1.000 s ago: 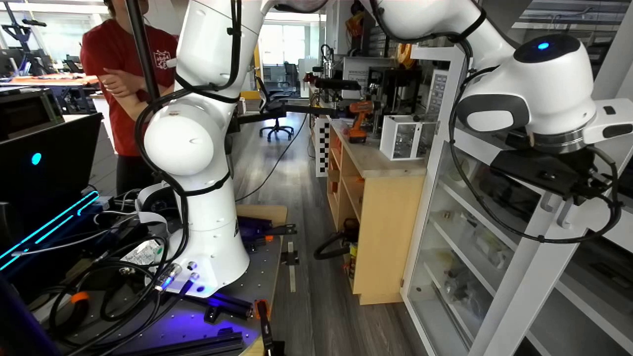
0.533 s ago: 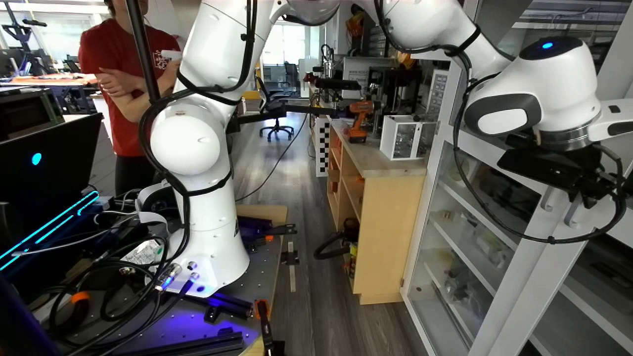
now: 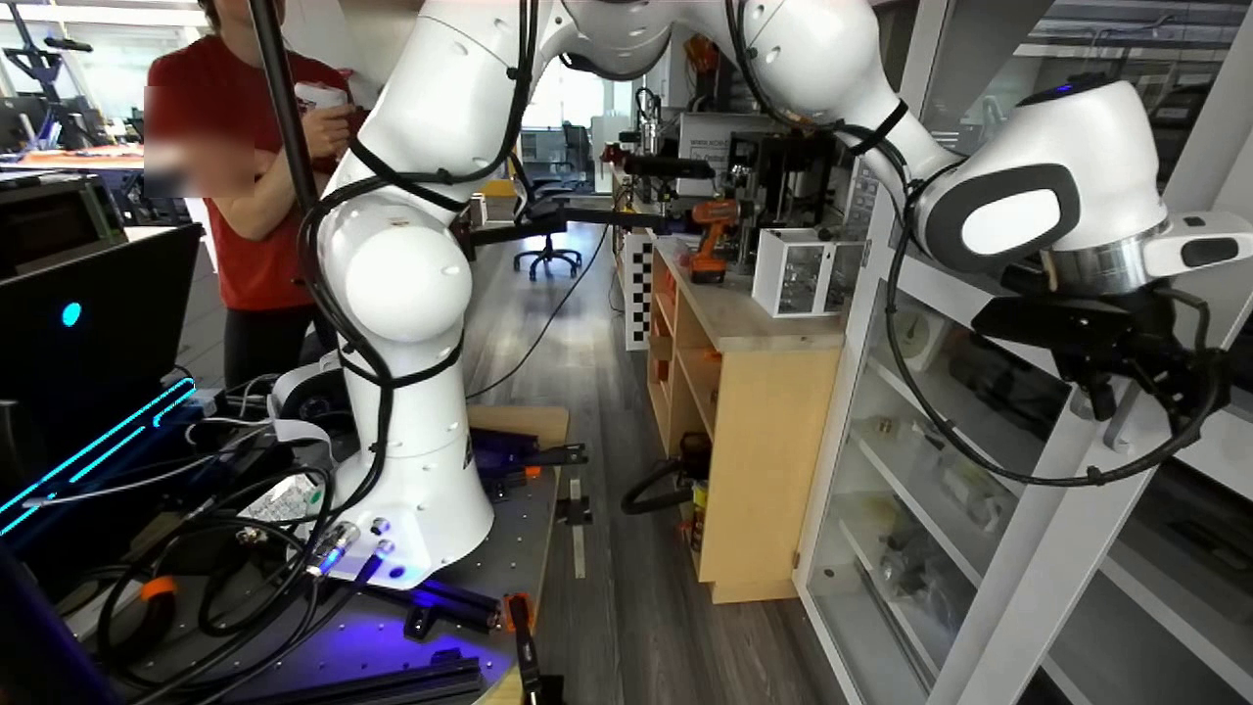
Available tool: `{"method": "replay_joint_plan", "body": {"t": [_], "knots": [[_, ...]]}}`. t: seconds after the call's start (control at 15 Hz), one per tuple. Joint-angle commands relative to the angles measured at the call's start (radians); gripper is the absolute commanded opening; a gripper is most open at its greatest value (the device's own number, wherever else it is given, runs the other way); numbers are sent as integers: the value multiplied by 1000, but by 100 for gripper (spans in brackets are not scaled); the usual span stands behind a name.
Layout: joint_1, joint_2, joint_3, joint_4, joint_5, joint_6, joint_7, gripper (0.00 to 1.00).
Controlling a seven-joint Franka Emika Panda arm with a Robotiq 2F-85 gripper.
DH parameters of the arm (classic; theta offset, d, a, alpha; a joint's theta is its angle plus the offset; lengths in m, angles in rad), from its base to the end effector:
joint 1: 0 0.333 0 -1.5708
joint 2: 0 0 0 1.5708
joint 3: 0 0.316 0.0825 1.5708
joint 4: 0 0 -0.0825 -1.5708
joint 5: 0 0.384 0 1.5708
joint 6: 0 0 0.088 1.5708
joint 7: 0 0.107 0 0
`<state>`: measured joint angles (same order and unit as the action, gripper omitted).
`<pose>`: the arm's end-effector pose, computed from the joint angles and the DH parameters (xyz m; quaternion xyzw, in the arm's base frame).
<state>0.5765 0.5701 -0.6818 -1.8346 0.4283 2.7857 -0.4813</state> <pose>0.6813 -0.0343 0.3364 0.9596 0.0885 0.2437 0.1097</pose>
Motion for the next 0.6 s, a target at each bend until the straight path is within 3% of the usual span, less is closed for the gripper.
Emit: {"method": "replay_joint_plan", "body": {"t": [0.0, 0.2, 0.53], "knots": [[-48, -86, 41, -38, -259, -96, 191, 99], [-176, -154, 183, -37, -465, -204, 343, 100], [-392, -234, 408, -38, -507, -407, 440, 100]]}}
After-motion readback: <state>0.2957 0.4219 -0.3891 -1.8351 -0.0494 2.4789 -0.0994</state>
